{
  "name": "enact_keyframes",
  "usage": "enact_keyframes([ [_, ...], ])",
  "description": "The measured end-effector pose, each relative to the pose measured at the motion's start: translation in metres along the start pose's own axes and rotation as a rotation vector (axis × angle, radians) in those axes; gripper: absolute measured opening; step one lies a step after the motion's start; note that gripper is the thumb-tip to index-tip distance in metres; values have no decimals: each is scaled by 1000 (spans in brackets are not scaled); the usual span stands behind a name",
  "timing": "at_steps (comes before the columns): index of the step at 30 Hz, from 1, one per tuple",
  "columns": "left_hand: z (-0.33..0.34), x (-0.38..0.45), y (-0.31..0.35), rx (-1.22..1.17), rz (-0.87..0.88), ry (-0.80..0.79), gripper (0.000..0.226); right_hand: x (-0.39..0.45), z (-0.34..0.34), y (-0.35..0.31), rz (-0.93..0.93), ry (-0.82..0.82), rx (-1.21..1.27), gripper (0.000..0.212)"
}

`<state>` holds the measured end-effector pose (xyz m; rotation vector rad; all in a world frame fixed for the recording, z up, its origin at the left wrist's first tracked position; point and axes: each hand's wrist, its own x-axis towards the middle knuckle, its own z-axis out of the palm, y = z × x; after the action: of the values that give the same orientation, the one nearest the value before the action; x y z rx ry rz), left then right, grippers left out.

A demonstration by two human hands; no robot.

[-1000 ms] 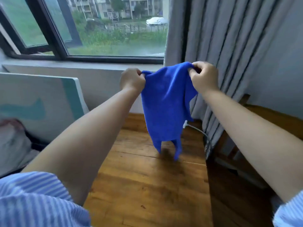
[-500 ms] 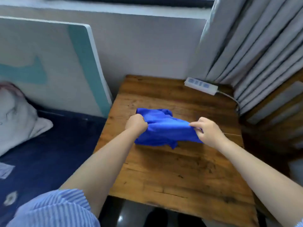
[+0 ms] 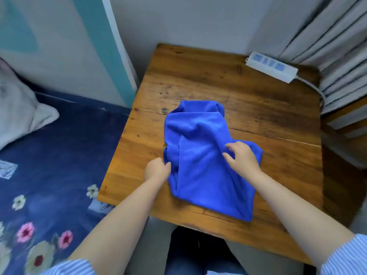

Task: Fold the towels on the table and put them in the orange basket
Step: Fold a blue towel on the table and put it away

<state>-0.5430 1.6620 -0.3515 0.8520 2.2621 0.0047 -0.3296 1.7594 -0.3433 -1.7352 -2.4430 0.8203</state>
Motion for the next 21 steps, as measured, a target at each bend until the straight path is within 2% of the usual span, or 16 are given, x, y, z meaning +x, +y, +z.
enact_keyframes([
  [1,-2,4,0,-65,-9,55,38,7,1,-1,56,85,28,37],
  [2,-4,9,2,-128,-8,76,41,15,2,-1,144,94,51,42],
  [4,-5,17,8,-252,25,73,45,23,7,0,310,-1,57,40],
  [6,-4,22,16,-344,56,70,40,20,13,0,350,-80,73,25],
  [8,-3,26,23,-352,69,79,34,12,15,-2,269,-11,83,22],
  [11,0,22,23,-384,96,111,15,-5,13,-12,-79,305,84,29],
  [13,1,13,17,-444,95,134,13,-16,14,-21,-286,415,-16,34],
  [16,5,-3,-9,-331,74,80,25,-41,33,-28,-462,316,-262,41],
  [18,7,-12,-28,-227,47,34,26,-59,46,-25,-487,208,-367,38],
  [21,9,-18,-45,-188,11,37,26,-69,51,-14,-456,189,-240,32],
])
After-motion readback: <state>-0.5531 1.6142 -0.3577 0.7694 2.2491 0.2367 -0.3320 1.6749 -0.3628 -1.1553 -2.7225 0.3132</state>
